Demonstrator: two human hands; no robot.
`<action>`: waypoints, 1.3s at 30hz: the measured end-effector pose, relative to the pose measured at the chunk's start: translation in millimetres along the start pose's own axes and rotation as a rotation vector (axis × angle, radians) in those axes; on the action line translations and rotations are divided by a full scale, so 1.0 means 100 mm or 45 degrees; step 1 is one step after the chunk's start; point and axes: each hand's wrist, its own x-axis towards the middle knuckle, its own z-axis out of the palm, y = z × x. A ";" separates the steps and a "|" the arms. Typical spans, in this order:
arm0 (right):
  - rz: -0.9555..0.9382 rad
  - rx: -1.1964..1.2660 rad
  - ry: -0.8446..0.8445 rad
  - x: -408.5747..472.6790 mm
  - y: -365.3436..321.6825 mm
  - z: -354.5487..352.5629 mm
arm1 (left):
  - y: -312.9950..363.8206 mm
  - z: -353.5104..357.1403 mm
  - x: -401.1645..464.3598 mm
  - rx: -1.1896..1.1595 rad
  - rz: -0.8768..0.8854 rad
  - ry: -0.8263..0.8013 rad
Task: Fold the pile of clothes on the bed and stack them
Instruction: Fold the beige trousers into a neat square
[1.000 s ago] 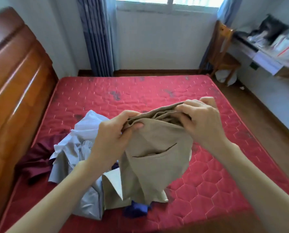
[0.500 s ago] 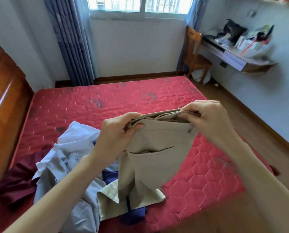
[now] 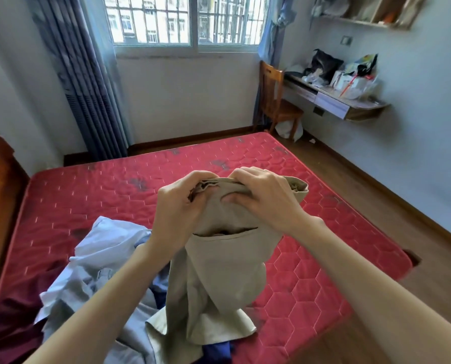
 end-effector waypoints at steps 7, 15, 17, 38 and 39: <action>-0.044 0.040 0.249 0.31 0.27 -0.44 | 0.09 0.15 0.03 0.190 -0.135 0.129; -0.125 -0.052 0.497 0.75 0.86 -1.61 | 0.33 0.95 -0.11 0.158 -0.372 0.138; -0.155 -0.072 0.541 0.77 1.01 -1.91 | 0.45 1.19 -0.04 -0.004 -0.526 0.074; -0.220 -0.200 0.605 0.02 1.86 -3.81 | 1.64 2.94 0.09 -0.231 -0.639 -0.087; -0.203 -0.210 0.589 -0.02 1.90 -3.84 | 1.64 3.03 0.09 -0.197 -0.618 -0.112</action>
